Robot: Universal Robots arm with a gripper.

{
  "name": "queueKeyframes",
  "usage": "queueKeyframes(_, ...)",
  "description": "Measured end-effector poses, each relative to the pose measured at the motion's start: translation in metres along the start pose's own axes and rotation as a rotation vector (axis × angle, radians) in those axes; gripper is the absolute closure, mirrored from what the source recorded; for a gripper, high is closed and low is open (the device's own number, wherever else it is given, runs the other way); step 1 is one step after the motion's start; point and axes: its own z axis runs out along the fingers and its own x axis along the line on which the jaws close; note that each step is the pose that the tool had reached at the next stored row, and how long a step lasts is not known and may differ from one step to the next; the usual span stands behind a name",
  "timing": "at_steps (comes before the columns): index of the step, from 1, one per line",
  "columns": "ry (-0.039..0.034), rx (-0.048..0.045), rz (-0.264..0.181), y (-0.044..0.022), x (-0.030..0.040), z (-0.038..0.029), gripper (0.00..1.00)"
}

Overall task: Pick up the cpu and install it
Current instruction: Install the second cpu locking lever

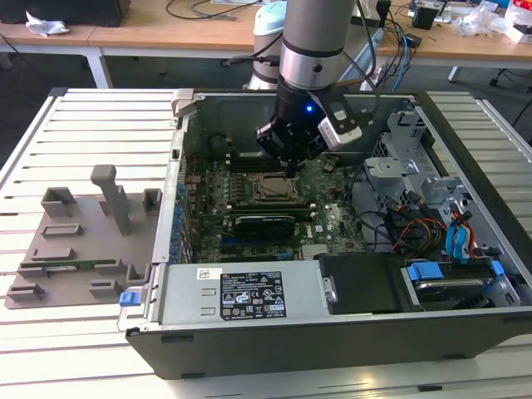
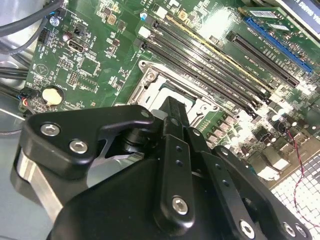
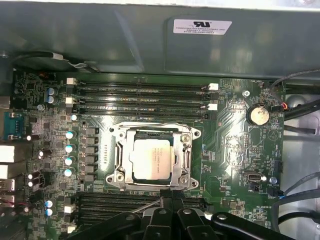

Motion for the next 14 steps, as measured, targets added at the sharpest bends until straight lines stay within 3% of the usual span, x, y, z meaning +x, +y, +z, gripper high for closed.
queueKeyframes(8,0.0,0.0001,0.0,-0.005,0.0001,0.0004,0.89)
queueKeyframes(14,0.0,0.0,0.0,-0.0188,0.0005,0.002,0.89)
